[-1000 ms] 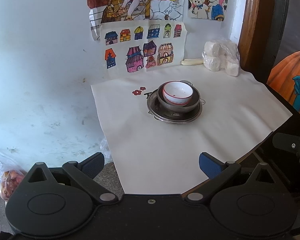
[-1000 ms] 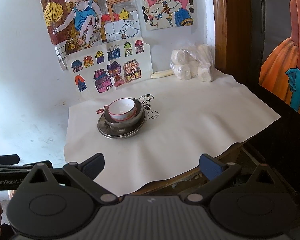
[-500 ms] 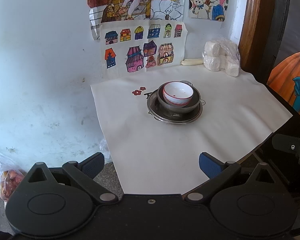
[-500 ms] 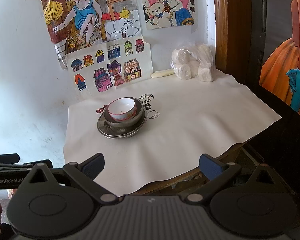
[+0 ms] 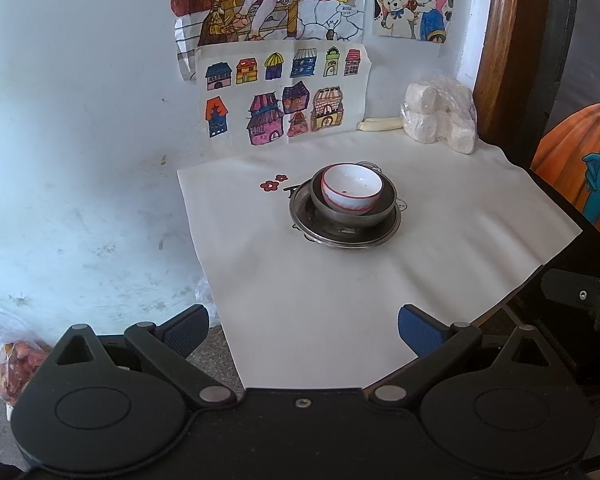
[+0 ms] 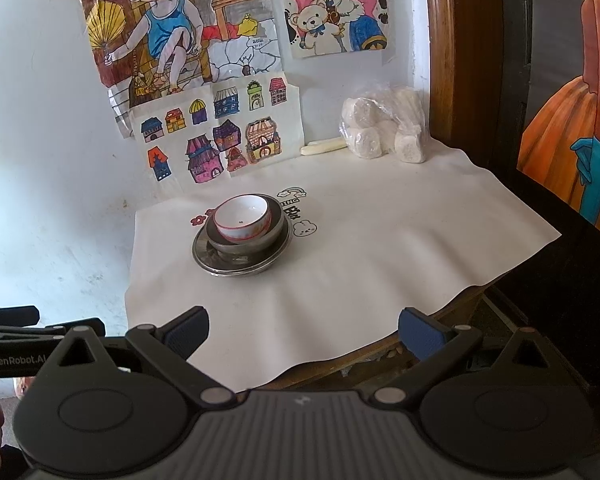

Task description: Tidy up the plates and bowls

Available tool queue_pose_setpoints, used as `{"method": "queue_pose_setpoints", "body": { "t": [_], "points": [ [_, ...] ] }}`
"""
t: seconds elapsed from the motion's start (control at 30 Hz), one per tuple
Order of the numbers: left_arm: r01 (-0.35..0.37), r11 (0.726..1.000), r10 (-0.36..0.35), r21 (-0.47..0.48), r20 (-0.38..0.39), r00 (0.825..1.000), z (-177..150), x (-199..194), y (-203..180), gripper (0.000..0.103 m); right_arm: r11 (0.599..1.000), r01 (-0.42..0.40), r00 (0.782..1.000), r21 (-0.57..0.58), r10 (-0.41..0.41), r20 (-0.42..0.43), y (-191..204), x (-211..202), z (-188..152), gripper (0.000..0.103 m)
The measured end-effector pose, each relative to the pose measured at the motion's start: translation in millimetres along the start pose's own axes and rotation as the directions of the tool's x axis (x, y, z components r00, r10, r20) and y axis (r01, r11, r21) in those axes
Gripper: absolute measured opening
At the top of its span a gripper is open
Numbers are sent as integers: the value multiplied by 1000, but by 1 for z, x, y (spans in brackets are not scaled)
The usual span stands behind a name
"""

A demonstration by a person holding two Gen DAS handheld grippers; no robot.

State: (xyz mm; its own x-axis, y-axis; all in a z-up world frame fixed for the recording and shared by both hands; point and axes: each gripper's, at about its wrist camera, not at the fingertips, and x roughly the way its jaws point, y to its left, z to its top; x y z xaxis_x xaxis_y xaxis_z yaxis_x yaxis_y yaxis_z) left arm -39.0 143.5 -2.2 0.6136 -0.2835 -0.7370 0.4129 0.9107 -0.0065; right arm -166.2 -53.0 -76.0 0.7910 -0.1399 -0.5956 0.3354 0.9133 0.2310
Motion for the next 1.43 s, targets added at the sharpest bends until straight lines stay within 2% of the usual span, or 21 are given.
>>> {"method": "queue_pose_setpoints", "body": {
  "t": [1.43],
  "points": [
    [5, 1000, -5, -11, -13, 1000, 5, 12, -9, 101, 1000, -13, 1000, -8, 13, -25, -2, 10, 6, 103]
  ]
}}
